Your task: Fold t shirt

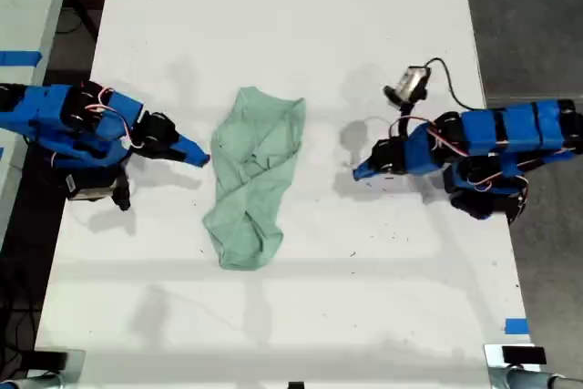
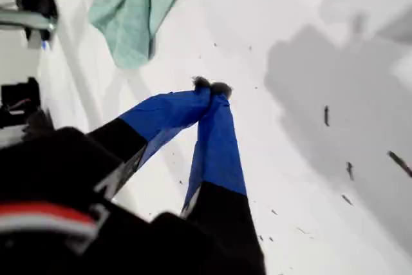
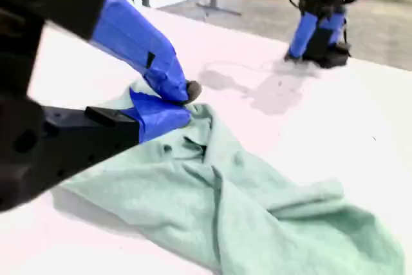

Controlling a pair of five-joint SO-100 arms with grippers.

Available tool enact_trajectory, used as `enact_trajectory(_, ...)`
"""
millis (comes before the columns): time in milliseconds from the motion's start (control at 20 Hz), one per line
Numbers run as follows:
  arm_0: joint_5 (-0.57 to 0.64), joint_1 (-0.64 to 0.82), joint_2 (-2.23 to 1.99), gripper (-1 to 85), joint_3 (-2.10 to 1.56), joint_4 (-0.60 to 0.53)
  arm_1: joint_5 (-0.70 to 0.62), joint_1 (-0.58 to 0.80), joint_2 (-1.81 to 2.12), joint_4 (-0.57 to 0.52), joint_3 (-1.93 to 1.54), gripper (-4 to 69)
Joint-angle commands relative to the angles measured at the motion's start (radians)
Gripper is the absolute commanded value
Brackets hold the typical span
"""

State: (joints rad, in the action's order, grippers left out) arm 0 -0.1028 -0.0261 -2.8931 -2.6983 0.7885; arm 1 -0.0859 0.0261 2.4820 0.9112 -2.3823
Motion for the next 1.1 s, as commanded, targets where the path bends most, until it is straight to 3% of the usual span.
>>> enact_trajectory(0, -0.087, -0.156, 0.101, 16.3, 0.067, -0.103, -0.051, -0.129, -0.606, -0.029, 0.494, 10.7)
enact_trajectory(150, -0.163, -0.262, 0.239, 21.7, 0.106, -0.087, -0.140, -0.196, -1.069, 0.207, 1.068, 32.6)
enact_trajectory(200, -0.187, -0.291, 0.256, 21.8, 0.106, -0.083, -0.155, -0.201, -1.158, 0.225, 1.173, 33.7)
enact_trajectory(500, -0.290, -0.402, 0.689, 22.9, 0.298, -0.126, -0.207, -0.195, -1.387, 0.156, 1.379, 33.4)
enact_trajectory(900, -0.273, -0.390, 0.996, 23.0, 0.457, -0.209, -0.249, -0.209, -1.437, -0.084, 1.388, 32.8)
enact_trajectory(1000, -0.268, -0.394, 1.057, 20.1, 0.494, -0.221, -0.242, -0.210, -1.488, -0.094, 1.414, 32.3)
enact_trajectory(1050, -0.264, -0.399, 1.092, 9.9, 0.522, -0.227, -0.232, -0.213, -1.509, -0.097, 1.420, 24.9)
